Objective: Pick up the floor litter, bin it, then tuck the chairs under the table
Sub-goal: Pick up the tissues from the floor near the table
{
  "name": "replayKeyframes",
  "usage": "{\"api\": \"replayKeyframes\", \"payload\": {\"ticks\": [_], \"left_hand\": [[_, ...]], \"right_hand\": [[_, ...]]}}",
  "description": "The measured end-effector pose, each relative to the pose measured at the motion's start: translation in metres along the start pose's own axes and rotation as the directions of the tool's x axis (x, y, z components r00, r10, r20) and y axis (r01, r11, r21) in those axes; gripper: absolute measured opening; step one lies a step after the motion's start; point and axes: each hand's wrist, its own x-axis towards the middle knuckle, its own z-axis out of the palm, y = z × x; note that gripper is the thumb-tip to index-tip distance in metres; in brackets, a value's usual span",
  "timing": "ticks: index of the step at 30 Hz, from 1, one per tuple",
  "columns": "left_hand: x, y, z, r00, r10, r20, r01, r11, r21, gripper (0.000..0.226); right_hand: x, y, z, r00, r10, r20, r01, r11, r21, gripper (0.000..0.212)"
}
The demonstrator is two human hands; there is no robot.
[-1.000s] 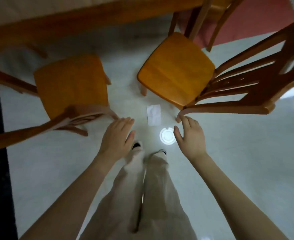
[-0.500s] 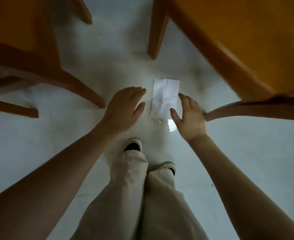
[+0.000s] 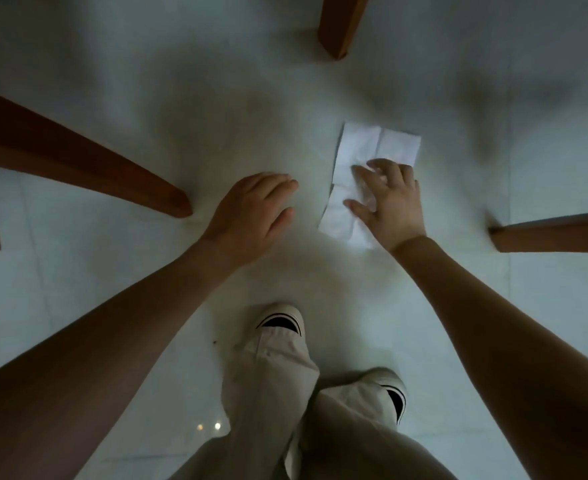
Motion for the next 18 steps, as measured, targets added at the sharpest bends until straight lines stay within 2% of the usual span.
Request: {"api": "replayKeyframes", "payload": {"ticks": [3,9,13,18], "left_hand": [[0.0,-0.001,0.0,1.0,-0.023,-0.003,0.023,1.0,-0.012,0.047],[-0.018,0.034,-0.031,0.999,-0.041,-0.034,0.039,0.998,-0.058,0.046],[-0.039,0.076,-0.099,0.997,-0.064,-0.043,0.06,0.995,-0.076,0.046],[-0.065,0.146,-0.229,0.992,-0.087,-0.089,0.078,0.992,-0.1,0.046]], "right_hand": [[-0.002,-0.005,0.009,0.996,0.048,-0.069,-0.033,0.98,0.195,0.032],[-0.024,-0.027,-0.035,0.966,0.257,-0.001,-0.227,0.855,0.466,0.019],[-0.055,-0.057,-0.124,0.962,0.271,-0.028,-0.22,0.832,0.509,0.019],[-0.097,-0.108,-0.273,0.963,0.27,-0.009,-0.218,0.795,0.566,0.019]]}}
